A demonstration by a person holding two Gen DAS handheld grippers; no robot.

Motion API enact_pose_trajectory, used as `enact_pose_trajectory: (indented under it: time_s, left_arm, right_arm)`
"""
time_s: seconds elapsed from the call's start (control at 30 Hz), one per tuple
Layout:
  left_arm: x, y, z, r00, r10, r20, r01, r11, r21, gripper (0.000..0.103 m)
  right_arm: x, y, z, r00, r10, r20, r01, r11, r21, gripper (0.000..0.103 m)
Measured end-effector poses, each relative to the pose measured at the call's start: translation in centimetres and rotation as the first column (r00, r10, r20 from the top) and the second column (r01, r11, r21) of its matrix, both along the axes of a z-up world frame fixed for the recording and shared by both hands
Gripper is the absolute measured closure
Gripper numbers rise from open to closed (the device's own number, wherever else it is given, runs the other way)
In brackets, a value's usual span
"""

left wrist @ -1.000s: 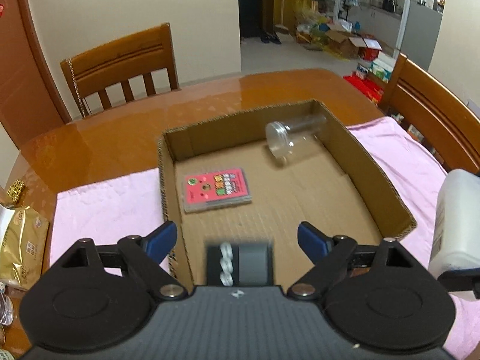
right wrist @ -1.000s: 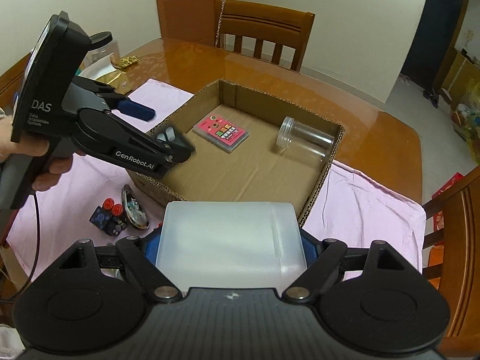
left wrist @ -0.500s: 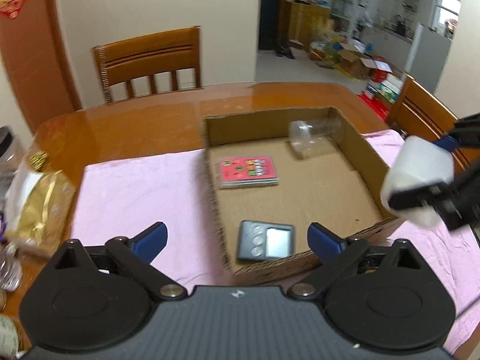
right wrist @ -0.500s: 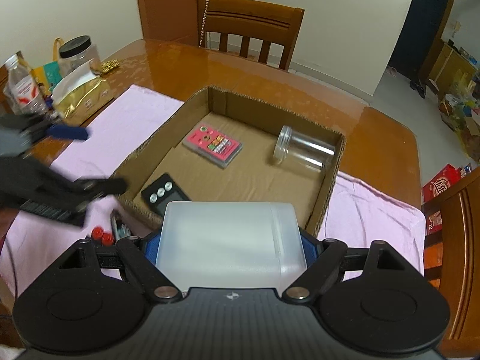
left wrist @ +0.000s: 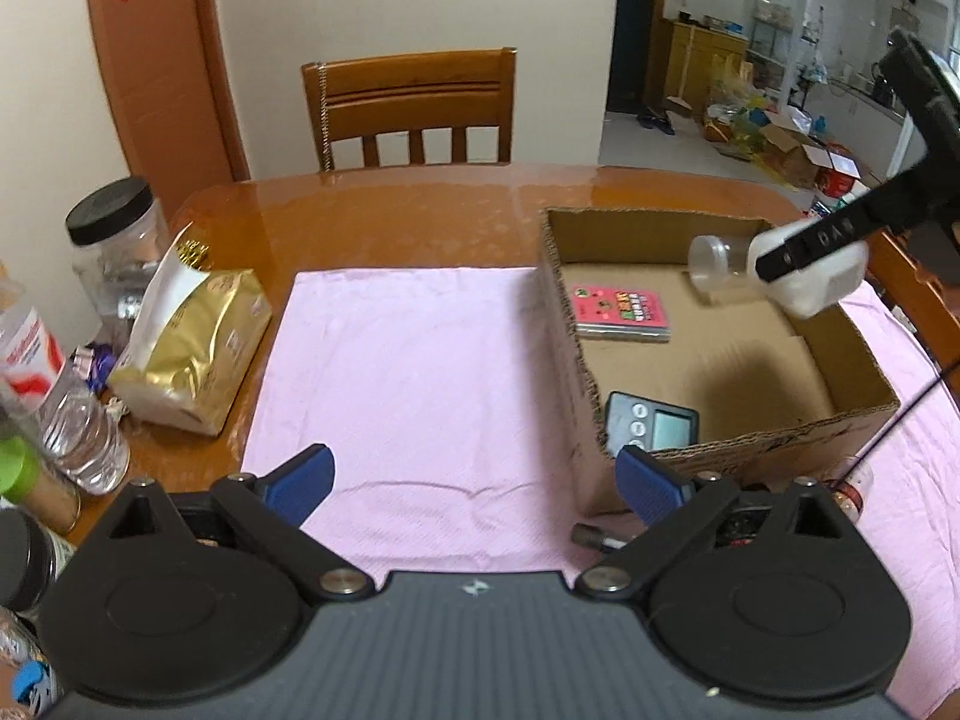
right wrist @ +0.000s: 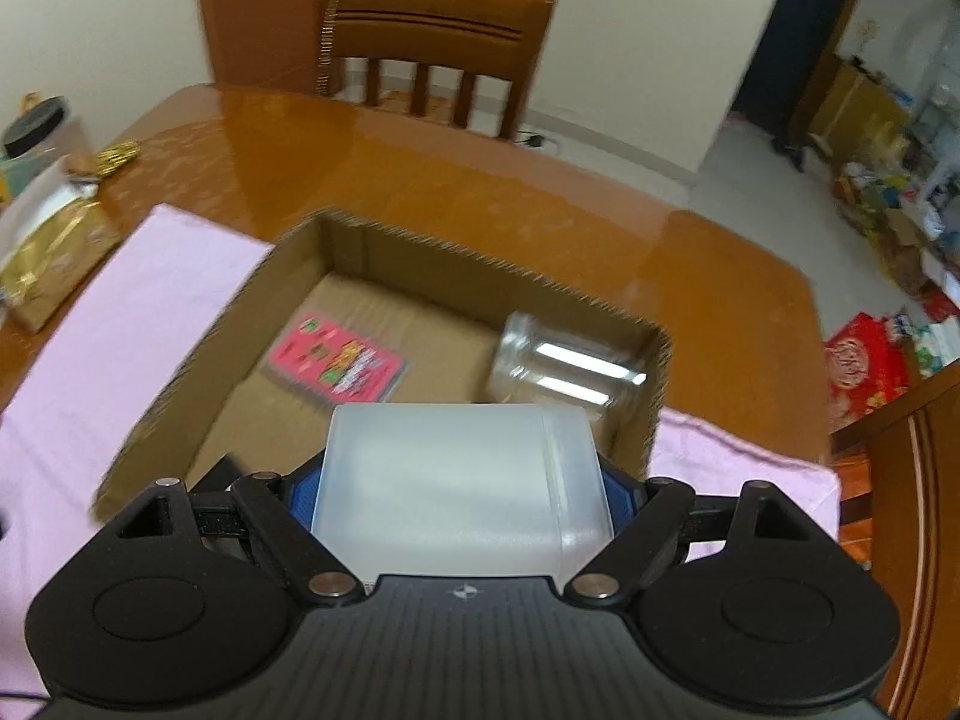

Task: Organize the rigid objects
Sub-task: 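Lower the white container into the box and open the right tool, then move the left tool toward the light blue ball on the cloth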

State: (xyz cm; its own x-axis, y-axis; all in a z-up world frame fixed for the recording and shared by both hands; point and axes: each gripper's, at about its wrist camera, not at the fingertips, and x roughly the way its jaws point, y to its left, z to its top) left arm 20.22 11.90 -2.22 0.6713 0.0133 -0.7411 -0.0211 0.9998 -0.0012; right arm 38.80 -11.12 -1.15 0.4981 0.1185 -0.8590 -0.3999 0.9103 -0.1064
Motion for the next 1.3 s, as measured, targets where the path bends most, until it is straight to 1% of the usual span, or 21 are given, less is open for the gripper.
enact_pose_trajectory:
  time_s: [0.03,0.07,0.1,0.27,0.4,0.6,0.8,0.97,1.1,1.3]
  left_arm:
    - [0.0,0.2,-0.1,1.000,0.004,-0.002,-0.004,1.000,0.000,0.004]
    - [0.0,0.4,-0.1,1.000,0.008,-0.002,-0.008,1.000,-0.001,0.004]
    - [0.0,0.6,-0.2,1.000,0.011,-0.003,-0.011,1.000,-0.002,0.004]
    - [-0.2,1.1,-0.5,1.000,0.010,-0.006,-0.010,1.000,-0.008,0.004]
    - [0.0,0.8,-1.0,1.000,-0.006,-0.017,0.006,1.000,-0.004,0.003]
    - [-0.3,0.1,-1.2,0.999,-0.031,-0.022,0.031,1.000,-0.005,0.003]
    - [-1.0,-1.0,-1.5,0.998,-0.049,-0.034,0.049,0.999,-0.003,0.003]
    - [-1.9,-1.8,-1.7,0.997,-0.060,-0.039,0.059,0.998,-0.009,0.003]
    - [-2.5,-2.4,-2.0,0.997,-0.052,-0.052,0.051,0.998,-0.023,0.003]
    - [-3.6,-4.0,-2.4,0.996,-0.040,-0.077,0.038,0.999,-0.020,0.003]
  right_arm:
    - [0.4,0.0,-0.2,1.000,-0.013,0.004,0.013,1.000,-0.009,0.011]
    - [0.7,0.1,-0.3,1.000,-0.021,0.009,0.021,1.000,-0.015,0.003]
    - [0.7,0.0,-0.2,0.999,-0.029,0.021,0.030,0.999,-0.018,0.000]
    - [0.0,-0.5,0.0,0.998,-0.052,0.019,0.052,0.998,0.020,0.000]
    - [-1.4,-0.4,0.0,0.998,-0.054,0.021,0.053,0.998,0.022,0.000]
    - [-4.6,-1.4,0.4,0.997,-0.068,0.030,0.066,0.996,0.062,0.000]
    - [-9.1,-2.9,0.4,0.992,-0.102,0.068,0.095,0.990,0.106,0.000]
    - [-12.7,-3.9,-1.4,0.992,-0.114,0.048,0.108,0.987,0.115,0.000]
    - [-15.3,-4.5,-3.5,0.994,-0.105,0.001,0.104,0.987,0.125,0.000]
    - [-18.2,-4.9,-7.5,0.997,-0.035,-0.068,0.041,0.995,0.090,0.000]
